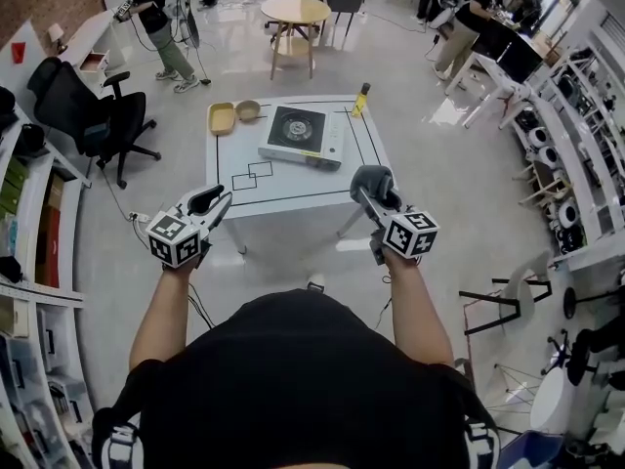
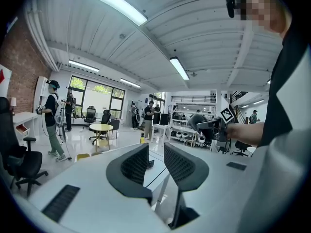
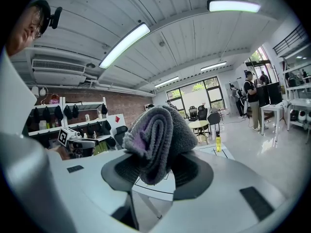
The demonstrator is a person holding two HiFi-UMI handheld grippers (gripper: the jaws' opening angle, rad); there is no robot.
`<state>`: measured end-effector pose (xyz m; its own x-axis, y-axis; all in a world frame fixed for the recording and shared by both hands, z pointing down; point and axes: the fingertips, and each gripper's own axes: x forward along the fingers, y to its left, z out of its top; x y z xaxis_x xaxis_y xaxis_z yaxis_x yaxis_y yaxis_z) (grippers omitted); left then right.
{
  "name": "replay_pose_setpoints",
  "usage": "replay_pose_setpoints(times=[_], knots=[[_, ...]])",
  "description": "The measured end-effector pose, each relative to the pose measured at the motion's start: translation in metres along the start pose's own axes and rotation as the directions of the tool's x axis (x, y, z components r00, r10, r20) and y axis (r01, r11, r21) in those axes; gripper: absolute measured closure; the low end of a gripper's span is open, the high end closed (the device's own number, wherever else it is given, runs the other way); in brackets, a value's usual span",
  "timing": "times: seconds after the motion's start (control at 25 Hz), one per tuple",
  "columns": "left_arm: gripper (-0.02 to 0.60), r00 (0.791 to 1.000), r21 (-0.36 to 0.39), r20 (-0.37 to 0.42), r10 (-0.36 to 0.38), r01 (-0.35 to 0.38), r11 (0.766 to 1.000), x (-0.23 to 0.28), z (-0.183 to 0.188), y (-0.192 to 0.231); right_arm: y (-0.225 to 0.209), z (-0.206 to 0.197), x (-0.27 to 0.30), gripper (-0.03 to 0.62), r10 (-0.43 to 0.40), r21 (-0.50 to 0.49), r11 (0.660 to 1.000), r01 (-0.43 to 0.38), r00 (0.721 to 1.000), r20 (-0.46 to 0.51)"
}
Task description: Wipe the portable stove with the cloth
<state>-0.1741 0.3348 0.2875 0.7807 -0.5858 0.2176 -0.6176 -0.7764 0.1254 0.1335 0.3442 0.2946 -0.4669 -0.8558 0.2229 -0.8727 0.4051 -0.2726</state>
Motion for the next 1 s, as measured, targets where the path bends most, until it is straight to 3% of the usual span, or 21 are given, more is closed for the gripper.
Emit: replay_pose_setpoints(times=[0.52,1.0], knots=[[0.485,0.999,-0.019,-0.024,0.04,-0.041,0.999,0.034,-0.005,0.043,-0.032,0.001,0.063,0.411,0.038,0.027,0.999,-0.037,0.999,-0.026],[0.489,0.994,-0.056,-0.053,0.091,-0.094,0.994,0.116,0.0,0.102,-0.109,0.01,0.156,0.411,0.087,0.046,0.995,-0.083,0.992,-0.086]])
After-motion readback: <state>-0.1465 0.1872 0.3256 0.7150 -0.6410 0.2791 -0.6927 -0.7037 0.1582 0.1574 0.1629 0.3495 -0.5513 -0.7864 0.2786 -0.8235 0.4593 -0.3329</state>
